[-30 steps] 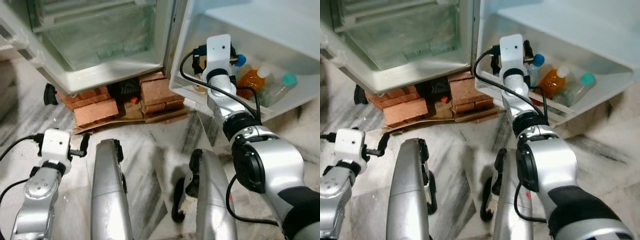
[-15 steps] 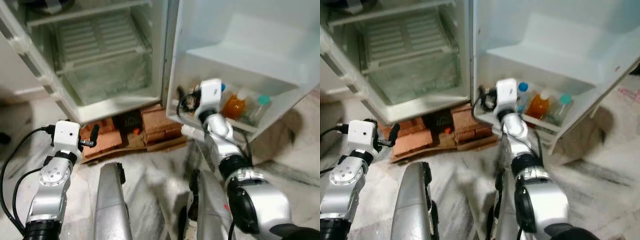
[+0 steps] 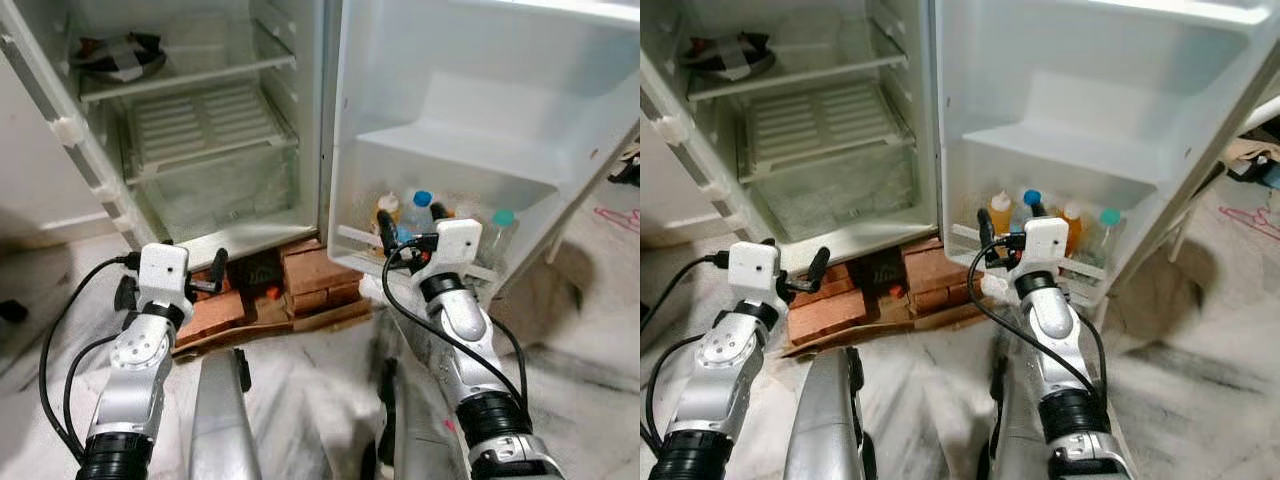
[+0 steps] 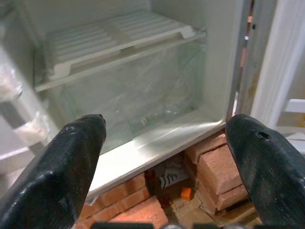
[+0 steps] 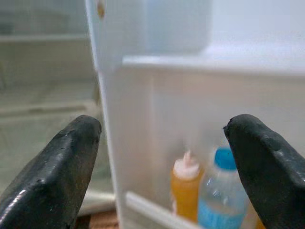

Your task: Restocking fridge

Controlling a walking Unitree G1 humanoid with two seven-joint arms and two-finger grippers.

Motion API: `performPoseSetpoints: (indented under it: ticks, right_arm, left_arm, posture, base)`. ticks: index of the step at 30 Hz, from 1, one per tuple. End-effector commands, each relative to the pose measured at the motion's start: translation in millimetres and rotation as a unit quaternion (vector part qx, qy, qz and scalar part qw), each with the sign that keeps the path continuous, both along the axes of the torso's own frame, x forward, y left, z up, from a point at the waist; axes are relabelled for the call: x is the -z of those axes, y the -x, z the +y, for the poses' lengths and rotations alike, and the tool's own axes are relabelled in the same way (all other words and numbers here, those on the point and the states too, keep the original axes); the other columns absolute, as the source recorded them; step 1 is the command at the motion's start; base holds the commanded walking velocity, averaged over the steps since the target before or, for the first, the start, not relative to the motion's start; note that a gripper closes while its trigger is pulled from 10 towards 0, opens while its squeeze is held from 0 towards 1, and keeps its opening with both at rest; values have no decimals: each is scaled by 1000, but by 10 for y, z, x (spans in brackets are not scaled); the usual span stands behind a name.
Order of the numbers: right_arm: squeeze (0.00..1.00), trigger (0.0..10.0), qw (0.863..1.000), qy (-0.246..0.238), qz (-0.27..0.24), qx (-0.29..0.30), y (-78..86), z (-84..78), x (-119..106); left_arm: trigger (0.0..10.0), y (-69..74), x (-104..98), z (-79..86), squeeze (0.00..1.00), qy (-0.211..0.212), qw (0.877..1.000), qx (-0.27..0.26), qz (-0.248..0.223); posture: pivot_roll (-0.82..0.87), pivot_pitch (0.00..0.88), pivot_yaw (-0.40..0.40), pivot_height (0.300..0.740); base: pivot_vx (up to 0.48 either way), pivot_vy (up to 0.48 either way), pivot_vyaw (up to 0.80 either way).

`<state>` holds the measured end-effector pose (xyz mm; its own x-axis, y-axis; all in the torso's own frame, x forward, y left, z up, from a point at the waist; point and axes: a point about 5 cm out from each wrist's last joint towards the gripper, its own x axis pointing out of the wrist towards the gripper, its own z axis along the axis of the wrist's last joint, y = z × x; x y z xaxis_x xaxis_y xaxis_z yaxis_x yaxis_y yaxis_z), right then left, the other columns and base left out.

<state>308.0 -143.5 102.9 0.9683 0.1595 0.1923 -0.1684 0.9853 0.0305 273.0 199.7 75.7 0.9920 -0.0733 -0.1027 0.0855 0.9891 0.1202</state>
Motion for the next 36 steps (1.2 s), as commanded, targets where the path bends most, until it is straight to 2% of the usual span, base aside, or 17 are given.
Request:
performPoseSetpoints:
  ticks: [1, 7, 10, 12, 15, 19, 22, 25, 29, 32, 36]
  right_arm:
    - [0, 10000, 1000, 6, -14, 3, -19, -28, -56]
    - [0, 10000, 1000, -8, -7, -2, -34, -29, -52]
    - [0, 10000, 1000, -14, -1, -8, -20, -19, -55]
    - [0, 10000, 1000, -17, -2, -20, -10, 10, -116]
    - [0, 10000, 1000, -18, 2, -20, 15, 28, -155]
    - [0, 10000, 1000, -23, 6, -17, 16, 38, -157]
    - [0, 10000, 999, -26, 17, -15, 62, 52, -83]
    - [0, 10000, 999, -29, 24, -11, 88, 43, -54]
    - [0, 10000, 999, -39, 39, 1, 115, 7, -52]
    - [0, 10000, 999, -35, 36, -3, 101, 14, -80]
    - [0, 10000, 999, -32, 34, 0, 88, -14, -98]
  left_arm:
    - [10000, 40, 26, 31, 0, 7, 1000, -11, 6]
    - [10000, 180, 60, 43, 0, 10, 1000, -19, 12]
    - [10000, 169, 105, 26, 0, 3, 1000, -16, 13]
    - [10000, 102, 57, -16, 0, -5, 1000, -11, -1]
    - [10000, 76, 22, -26, 0, -2, 1000, -10, -8]
    - [10000, 86, 24, 2, 0, -4, 1000, -8, -5]
    - [10000, 150, 86, 74, 0, 2, 999, -29, 14]
    - [10000, 155, 85, 31, 0, 4, 1000, -24, 13]
    - [10000, 98, 56, -161, 0, -1, 1000, 13, -1]
    - [10000, 79, 58, -191, 0, 4, 1000, 15, 1]
    - [10000, 75, 54, -198, 0, 5, 1000, 17, 1]
  posture:
    - [92, 0, -3, 571]
    - [94, 0, -1, 601]
    - [95, 0, -12, 616]
    - [102, 0, -17, 631]
    - [104, 0, -16, 646]
    - [101, 0, -3, 661]
    - [97, 0, 13, 681]
    - [97, 0, 12, 696]
    - [89, 8, 7, 721]
    - [82, 8, 4, 740]
    - [85, 9, 0, 740]
  base:
    - [0, 0, 0]
    - [0, 0, 0]
    - [0, 0, 0]
    - [0, 0, 0]
    - [0, 0, 0]
    - [0, 0, 0]
    - [0, 0, 0]
    - [0, 0, 0]
    - [0, 0, 0]
    - [0, 0, 0]
    - [0, 0, 0]
